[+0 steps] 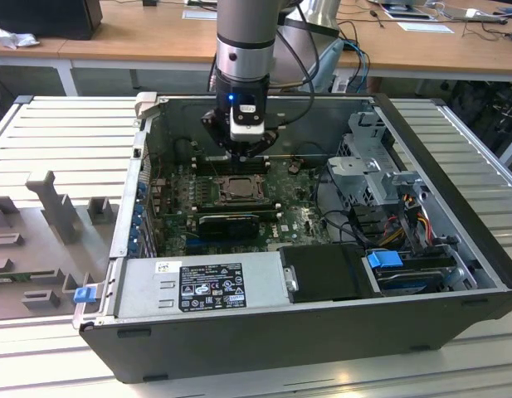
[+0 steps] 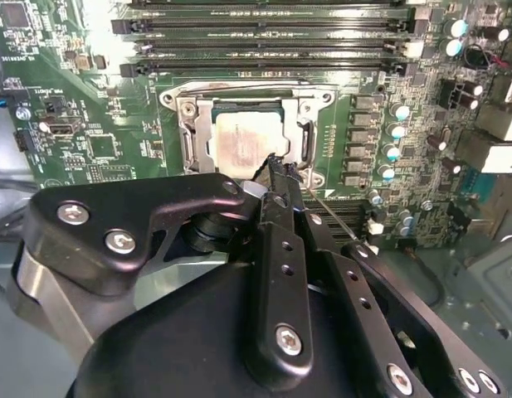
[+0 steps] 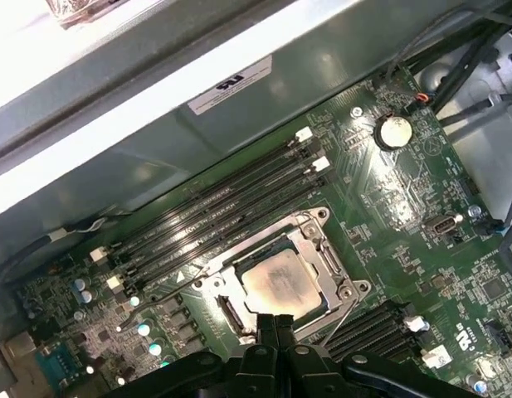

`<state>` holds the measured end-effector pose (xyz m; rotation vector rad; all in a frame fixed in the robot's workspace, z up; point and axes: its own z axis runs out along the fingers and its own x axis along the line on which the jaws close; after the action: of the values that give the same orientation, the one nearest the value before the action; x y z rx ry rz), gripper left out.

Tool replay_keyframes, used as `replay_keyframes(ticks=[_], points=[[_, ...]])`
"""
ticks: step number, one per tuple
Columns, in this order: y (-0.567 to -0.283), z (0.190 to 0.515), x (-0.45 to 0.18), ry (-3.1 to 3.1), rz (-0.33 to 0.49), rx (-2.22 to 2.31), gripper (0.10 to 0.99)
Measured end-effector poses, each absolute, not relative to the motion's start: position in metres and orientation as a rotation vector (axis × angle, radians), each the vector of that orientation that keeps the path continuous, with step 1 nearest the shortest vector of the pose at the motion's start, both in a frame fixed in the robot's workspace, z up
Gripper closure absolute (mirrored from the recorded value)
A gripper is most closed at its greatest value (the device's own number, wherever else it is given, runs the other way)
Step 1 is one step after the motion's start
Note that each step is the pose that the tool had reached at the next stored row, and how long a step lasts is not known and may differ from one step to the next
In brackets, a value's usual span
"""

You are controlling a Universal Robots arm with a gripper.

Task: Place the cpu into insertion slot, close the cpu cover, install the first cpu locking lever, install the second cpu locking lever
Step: 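Install the first cpu locking lever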

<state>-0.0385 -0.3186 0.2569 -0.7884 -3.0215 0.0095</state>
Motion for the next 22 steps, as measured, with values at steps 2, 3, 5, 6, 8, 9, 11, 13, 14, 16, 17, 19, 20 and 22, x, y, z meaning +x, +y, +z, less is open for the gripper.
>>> replay_keyframes(ticks=[2,3,5,6,8,9,11,13,14,16,17,19,20,22], points=[[-0.319,0.257,-0.038,-3.032,0.010,-0.748,0.980],[-0.319,0.257,-0.038,-3.041,0.010,-0.709,0.980],[-0.319,0.257,-0.038,-3.054,0.011,-0.653,0.980],[-0.319,0.257,-0.038,-3.062,0.011,-0.613,0.980],[-0.319,0.257,-0.039,-3.074,0.012,-0.552,0.980],[-0.319,0.257,-0.038,-3.078,0.012,-0.527,0.980],[-0.319,0.257,-0.039,-3.090,0.013,-0.457,0.980],[-0.319,0.257,-0.040,-3.103,0.010,-0.448,0.980],[-0.319,0.257,-0.042,-3.108,0.009,-0.449,0.980],[-0.319,0.257,-0.047,-3.120,0.006,-0.451,0.980],[-0.319,0.257,-0.048,-3.132,0.003,-0.402,0.980],[-0.319,0.256,-0.048,-3.153,-0.005,-0.269,0.980],[-0.319,0.256,-0.048,-3.153,-0.005,-0.262,0.980],[-0.319,0.256,-0.049,-3.153,-0.005,-0.261,0.980]])
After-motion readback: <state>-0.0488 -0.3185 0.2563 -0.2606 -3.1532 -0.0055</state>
